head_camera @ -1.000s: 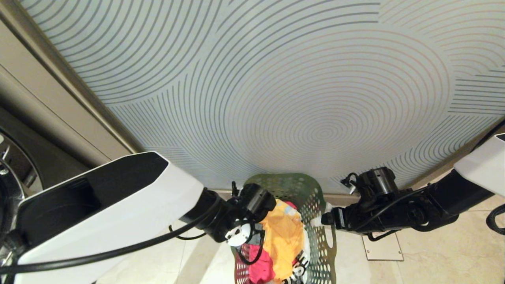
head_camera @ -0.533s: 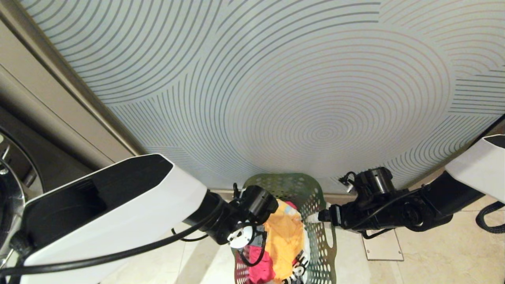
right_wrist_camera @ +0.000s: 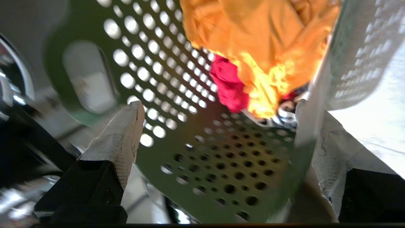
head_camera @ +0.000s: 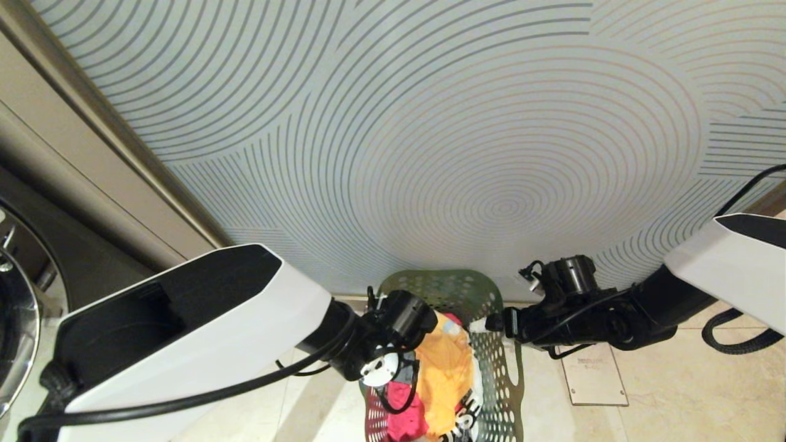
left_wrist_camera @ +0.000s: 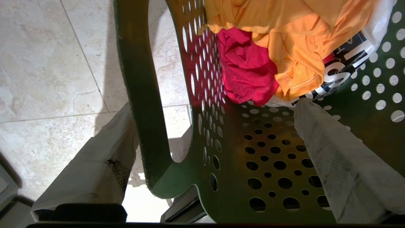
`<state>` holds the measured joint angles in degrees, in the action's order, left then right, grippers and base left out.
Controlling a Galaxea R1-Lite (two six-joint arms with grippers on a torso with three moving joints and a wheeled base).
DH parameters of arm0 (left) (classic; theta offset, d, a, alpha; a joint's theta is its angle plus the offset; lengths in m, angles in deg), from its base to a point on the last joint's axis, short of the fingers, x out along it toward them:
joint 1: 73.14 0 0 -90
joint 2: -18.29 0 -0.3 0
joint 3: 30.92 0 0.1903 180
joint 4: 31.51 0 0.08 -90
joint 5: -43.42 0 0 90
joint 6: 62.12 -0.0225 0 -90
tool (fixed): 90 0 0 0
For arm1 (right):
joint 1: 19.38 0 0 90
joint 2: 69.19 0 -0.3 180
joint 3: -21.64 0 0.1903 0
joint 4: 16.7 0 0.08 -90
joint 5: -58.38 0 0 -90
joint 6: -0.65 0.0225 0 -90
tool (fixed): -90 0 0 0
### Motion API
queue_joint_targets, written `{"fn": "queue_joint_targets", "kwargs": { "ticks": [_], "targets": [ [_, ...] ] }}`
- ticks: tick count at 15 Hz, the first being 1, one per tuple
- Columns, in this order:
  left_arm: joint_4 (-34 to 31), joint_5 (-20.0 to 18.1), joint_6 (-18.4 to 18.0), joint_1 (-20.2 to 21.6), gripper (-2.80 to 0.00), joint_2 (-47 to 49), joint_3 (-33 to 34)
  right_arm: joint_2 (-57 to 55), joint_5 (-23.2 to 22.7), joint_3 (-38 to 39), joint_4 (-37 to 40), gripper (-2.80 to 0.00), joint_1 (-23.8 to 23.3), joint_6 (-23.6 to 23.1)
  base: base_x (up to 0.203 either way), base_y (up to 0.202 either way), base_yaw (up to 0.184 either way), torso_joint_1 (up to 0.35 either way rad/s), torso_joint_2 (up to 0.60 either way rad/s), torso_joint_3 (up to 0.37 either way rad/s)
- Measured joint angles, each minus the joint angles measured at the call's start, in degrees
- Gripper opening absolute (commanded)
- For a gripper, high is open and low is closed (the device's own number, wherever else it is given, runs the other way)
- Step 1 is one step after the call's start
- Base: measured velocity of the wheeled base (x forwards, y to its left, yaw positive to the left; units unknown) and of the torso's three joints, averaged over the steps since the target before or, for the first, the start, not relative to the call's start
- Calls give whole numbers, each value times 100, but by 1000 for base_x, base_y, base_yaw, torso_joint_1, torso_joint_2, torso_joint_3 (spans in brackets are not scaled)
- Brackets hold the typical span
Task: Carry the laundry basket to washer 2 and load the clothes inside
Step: Pick up the clothes basket and put it beside the washing machine
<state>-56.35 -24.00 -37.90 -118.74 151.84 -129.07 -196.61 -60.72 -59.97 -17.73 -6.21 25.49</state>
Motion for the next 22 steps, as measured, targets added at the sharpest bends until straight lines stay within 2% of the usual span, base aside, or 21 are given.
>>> {"fn": "queue_joint_targets", "kwargs": {
  "ticks": [4, 11, 14, 17, 22],
  "targets": [
    [-1, -4, 12, -2, 0, 22, -11, 65, -425, -147, 123, 0, -9, 542, 0, 0, 0, 0, 0, 0],
    [0, -203, 25, -11, 0, 112, -56, 76, -411, -151, 166, 0, -9, 486, 0, 0, 0, 0, 0, 0],
    [-24, -252, 172, -16, 0, 243, -362, 47, -400, -129, 166, 0, -5, 462, 0, 0, 0, 0, 0, 0],
    [-73, -713, 313, -33, 0, 344, -601, 1, -373, -136, 173, 0, 0, 456, 0, 0, 0, 0, 0, 0],
    [-67, -706, 452, -110, 0, 483, -763, -49, -248, -142, 179, 0, 24, 456, 0, 0, 0, 0, 0, 0]
  ]
}}
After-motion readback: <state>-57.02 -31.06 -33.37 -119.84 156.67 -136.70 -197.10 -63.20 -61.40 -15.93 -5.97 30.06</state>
